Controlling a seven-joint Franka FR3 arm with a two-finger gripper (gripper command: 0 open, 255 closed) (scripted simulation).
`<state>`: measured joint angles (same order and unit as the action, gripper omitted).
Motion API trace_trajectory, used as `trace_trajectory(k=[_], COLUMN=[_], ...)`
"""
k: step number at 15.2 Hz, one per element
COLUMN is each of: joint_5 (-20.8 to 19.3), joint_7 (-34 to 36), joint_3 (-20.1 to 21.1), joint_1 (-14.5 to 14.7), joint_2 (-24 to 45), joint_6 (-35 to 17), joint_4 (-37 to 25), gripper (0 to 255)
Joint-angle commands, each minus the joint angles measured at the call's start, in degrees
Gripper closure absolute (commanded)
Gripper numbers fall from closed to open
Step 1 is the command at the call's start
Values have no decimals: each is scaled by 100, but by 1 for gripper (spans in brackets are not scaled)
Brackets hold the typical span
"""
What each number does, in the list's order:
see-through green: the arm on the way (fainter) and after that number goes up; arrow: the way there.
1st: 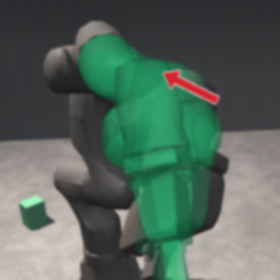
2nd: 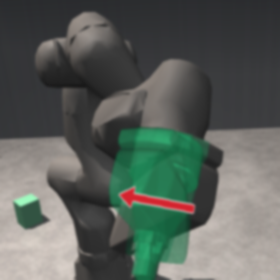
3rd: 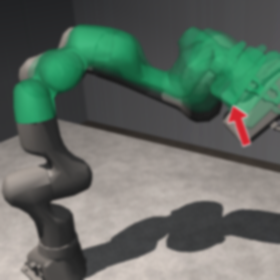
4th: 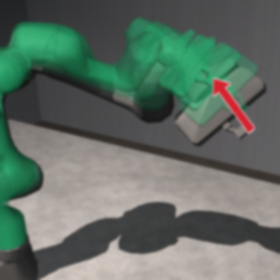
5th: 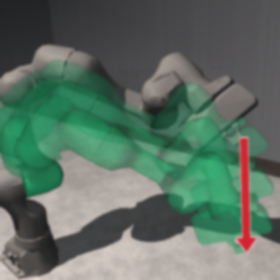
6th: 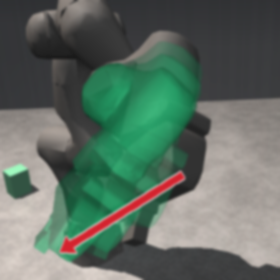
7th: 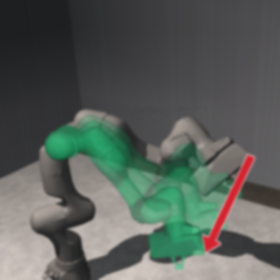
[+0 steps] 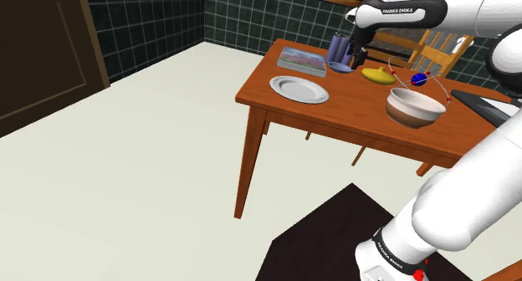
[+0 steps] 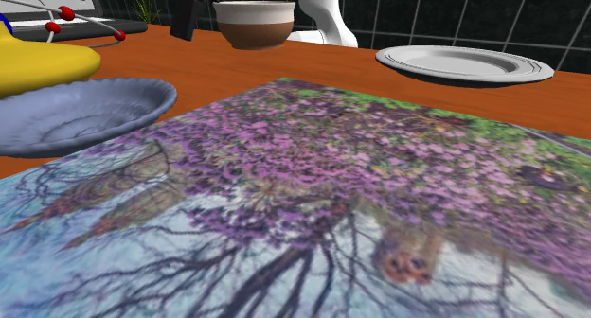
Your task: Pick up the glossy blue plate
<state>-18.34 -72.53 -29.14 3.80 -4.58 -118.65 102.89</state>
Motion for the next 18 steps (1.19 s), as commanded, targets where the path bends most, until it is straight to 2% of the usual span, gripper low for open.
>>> trace_trajectory(k=[1,6,8,9,18], joint_5=[15,-55,-55,-62,-55], joint_7=[-52,68,68,70,68], joint_3=[-19,-35,-35,-36,-35], joint_1=[-6,-25,-25,-27,-25], joint_2=[58,61,61,51,61], joint_6=[-129,-539,-539,-549,-539], joint_4=[48,467,467,486,467], gripper=[0,0,0,255,255])
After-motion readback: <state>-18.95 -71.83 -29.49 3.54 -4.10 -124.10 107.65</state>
